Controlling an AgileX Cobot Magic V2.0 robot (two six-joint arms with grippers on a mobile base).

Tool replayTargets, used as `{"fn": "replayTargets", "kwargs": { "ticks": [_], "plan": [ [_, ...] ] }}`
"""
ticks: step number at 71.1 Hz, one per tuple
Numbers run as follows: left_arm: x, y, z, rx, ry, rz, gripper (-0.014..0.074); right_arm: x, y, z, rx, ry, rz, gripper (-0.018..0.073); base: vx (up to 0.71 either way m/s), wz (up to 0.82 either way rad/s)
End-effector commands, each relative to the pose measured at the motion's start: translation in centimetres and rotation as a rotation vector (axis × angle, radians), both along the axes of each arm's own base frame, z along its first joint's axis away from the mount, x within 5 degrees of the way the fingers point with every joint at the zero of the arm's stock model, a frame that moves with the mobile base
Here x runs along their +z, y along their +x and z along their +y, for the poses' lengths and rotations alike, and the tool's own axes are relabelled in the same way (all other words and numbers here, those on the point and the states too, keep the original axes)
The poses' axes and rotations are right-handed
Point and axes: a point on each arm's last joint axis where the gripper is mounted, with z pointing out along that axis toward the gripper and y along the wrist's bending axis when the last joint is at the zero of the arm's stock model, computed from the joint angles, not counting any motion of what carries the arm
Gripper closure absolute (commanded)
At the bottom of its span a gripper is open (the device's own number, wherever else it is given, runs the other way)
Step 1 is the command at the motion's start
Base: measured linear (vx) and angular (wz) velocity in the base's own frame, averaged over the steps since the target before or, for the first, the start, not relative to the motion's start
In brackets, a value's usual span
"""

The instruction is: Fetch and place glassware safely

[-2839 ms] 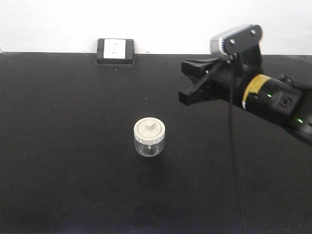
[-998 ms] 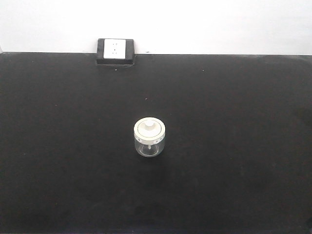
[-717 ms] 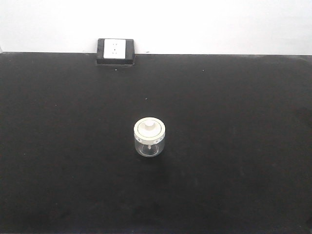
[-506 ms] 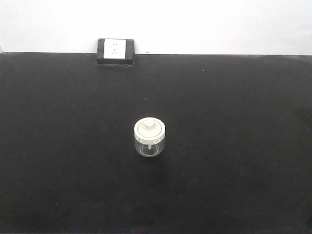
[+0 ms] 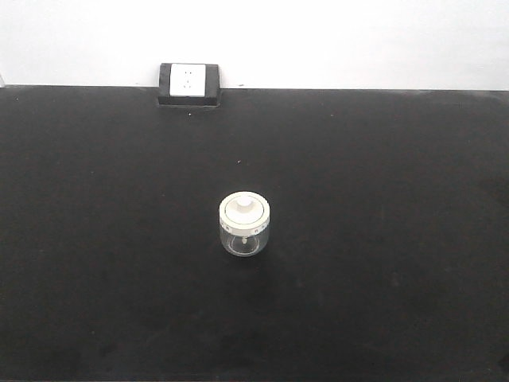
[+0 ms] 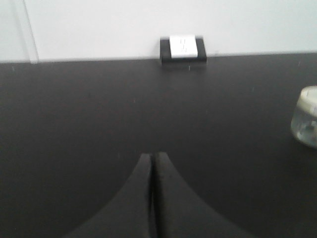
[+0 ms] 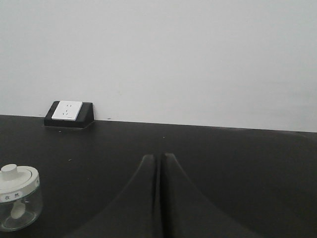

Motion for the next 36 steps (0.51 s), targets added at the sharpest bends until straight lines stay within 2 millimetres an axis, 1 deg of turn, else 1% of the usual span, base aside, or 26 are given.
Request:
{"fn": "replayTargets", "kwargs": {
  "ticks": [1, 6, 8, 12, 36],
  "plan": [
    [-0.8, 0.3, 0.0, 0.000, -0.020, -0.062, 0.0603, 1.1, 0.0, 0.3, 0.029, -0.007, -0.051, 0.0566, 0.00, 0.00],
    [-2.0, 0.5, 0.0, 0.002, -0.020, -0.079, 0.0603, 1.1, 0.0, 0.3, 0.029, -0.007, -0.050, 0.0566, 0.00, 0.00],
    [-2.4, 0.5, 0.0, 0.002, -0.020, -0.059, 0.0603, 1.1, 0.0, 0.3, 0.029, -0.007, -0.050, 0.0566, 0.00, 0.00],
    [-2.3, 0.4, 0.0, 0.001, -0.018, -0.034, 0.0603, 1.1, 0.0, 0.3, 0.029, -0.007, -0.050, 0.0566, 0.00, 0.00],
    [-2.2, 0.4, 0.0, 0.001, -0.019, -0.041, 0.0603, 1.1, 0.0, 0.3, 0.029, -0.007, -0.050, 0.0566, 0.00, 0.00]
  ]
}}
